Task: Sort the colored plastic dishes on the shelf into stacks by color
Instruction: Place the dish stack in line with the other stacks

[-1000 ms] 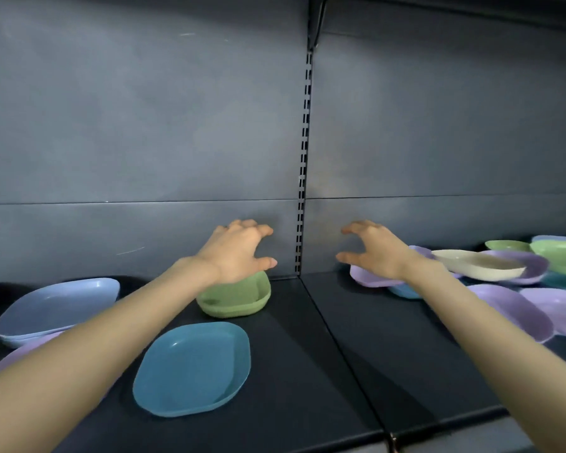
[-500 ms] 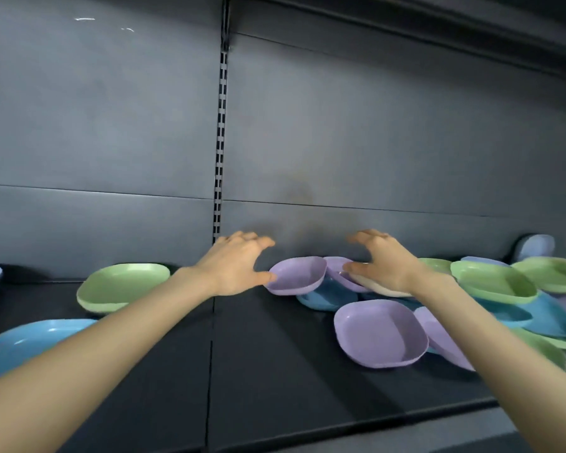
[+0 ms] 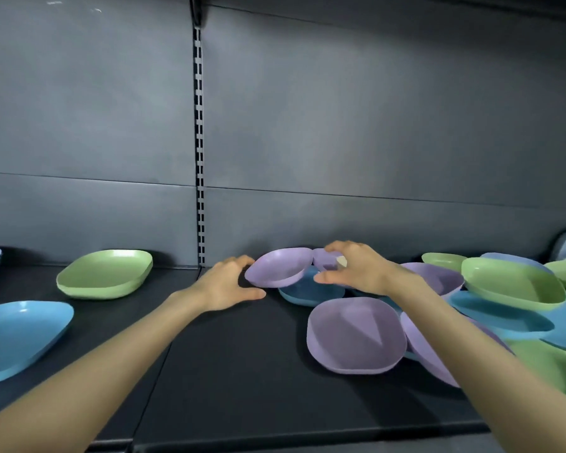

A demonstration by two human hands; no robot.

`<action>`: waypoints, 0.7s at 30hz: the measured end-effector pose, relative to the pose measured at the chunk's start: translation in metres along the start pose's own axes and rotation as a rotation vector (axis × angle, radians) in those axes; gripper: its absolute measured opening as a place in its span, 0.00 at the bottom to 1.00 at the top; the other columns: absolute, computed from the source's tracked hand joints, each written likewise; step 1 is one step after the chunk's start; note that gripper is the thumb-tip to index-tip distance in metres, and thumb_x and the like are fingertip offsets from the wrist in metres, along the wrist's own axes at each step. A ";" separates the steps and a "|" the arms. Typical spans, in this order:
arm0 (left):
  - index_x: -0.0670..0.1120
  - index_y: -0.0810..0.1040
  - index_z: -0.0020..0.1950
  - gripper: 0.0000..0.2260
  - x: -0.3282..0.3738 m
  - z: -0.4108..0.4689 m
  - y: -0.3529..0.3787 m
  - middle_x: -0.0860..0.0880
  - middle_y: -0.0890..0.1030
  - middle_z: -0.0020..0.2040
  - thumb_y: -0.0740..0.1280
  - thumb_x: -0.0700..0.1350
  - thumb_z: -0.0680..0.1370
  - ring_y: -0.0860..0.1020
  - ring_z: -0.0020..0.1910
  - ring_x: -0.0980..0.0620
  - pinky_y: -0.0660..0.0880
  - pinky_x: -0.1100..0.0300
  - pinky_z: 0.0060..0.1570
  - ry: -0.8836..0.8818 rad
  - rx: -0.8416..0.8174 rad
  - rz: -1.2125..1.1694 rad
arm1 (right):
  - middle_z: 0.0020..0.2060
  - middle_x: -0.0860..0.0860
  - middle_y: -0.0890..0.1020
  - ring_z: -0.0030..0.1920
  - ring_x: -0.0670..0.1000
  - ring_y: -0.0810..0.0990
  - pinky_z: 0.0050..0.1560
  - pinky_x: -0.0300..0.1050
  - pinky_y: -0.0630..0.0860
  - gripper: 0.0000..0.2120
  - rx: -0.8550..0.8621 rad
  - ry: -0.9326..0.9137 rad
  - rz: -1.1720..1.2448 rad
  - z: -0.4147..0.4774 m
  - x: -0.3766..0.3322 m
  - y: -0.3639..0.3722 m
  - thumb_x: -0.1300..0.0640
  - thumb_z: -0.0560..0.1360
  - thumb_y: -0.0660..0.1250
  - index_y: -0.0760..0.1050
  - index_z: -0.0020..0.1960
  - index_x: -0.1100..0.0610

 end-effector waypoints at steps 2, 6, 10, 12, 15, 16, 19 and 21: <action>0.48 0.67 0.69 0.30 -0.014 0.009 0.008 0.51 0.75 0.63 0.73 0.54 0.71 0.73 0.63 0.51 0.69 0.61 0.59 -0.051 -0.019 -0.081 | 0.60 0.48 0.75 0.60 0.53 0.72 0.58 0.47 0.70 0.28 -0.044 0.000 -0.014 0.009 -0.004 0.008 0.42 0.70 0.71 0.69 0.66 0.51; 0.46 0.63 0.73 0.37 -0.036 0.023 0.018 0.48 0.74 0.66 0.75 0.53 0.69 0.73 0.64 0.50 0.69 0.59 0.64 -0.114 -0.059 -0.193 | 0.52 0.50 0.77 0.56 0.55 0.73 0.55 0.49 0.71 0.25 -0.062 0.001 -0.039 0.028 -0.009 0.016 0.40 0.68 0.72 0.72 0.57 0.54; 0.44 0.65 0.72 0.36 -0.046 0.033 0.026 0.50 0.76 0.59 0.77 0.48 0.69 0.75 0.59 0.52 0.71 0.60 0.62 -0.111 -0.110 -0.303 | 0.52 0.46 0.78 0.57 0.52 0.74 0.57 0.48 0.70 0.32 -0.103 -0.008 -0.046 0.038 -0.014 0.026 0.34 0.65 0.71 0.70 0.61 0.50; 0.44 0.67 0.70 0.34 -0.049 0.038 0.028 0.51 0.78 0.57 0.77 0.47 0.68 0.77 0.58 0.52 0.71 0.57 0.63 -0.092 -0.111 -0.342 | 0.55 0.45 0.77 0.59 0.52 0.73 0.57 0.46 0.69 0.37 -0.132 0.000 -0.045 0.040 -0.014 0.032 0.33 0.64 0.71 0.67 0.67 0.50; 0.45 0.72 0.65 0.28 -0.051 0.043 0.026 0.54 0.81 0.51 0.77 0.46 0.68 0.79 0.55 0.54 0.73 0.54 0.62 -0.063 -0.073 -0.389 | 0.59 0.47 0.75 0.60 0.52 0.71 0.58 0.45 0.68 0.40 -0.135 0.005 -0.038 0.042 -0.017 0.036 0.34 0.66 0.70 0.64 0.70 0.52; 0.47 0.73 0.61 0.24 -0.052 0.043 0.024 0.55 0.81 0.50 0.77 0.46 0.68 0.80 0.53 0.54 0.74 0.55 0.61 -0.053 -0.051 -0.401 | 0.59 0.48 0.75 0.59 0.52 0.70 0.56 0.44 0.66 0.39 -0.125 0.002 -0.045 0.042 -0.020 0.034 0.35 0.67 0.70 0.64 0.70 0.53; 0.55 0.74 0.50 0.16 -0.049 0.040 0.014 0.57 0.82 0.47 0.78 0.47 0.68 0.81 0.50 0.56 0.75 0.60 0.57 -0.020 0.020 -0.412 | 0.58 0.51 0.75 0.58 0.52 0.70 0.58 0.43 0.64 0.36 -0.091 -0.017 -0.027 0.042 -0.030 0.028 0.38 0.70 0.70 0.64 0.69 0.57; 0.58 0.73 0.47 0.17 -0.044 0.034 0.004 0.58 0.82 0.45 0.78 0.46 0.67 0.80 0.48 0.61 0.74 0.67 0.51 -0.002 0.070 -0.428 | 0.58 0.51 0.75 0.62 0.53 0.71 0.63 0.46 0.66 0.38 -0.071 -0.046 -0.009 0.041 -0.035 0.025 0.39 0.69 0.71 0.63 0.71 0.58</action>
Point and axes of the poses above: each hand's wrist, its own z-axis towards the middle knuckle, its own y-axis out of the palm, x = y × z, the point moved 9 cm from there along z, towards the middle knuckle
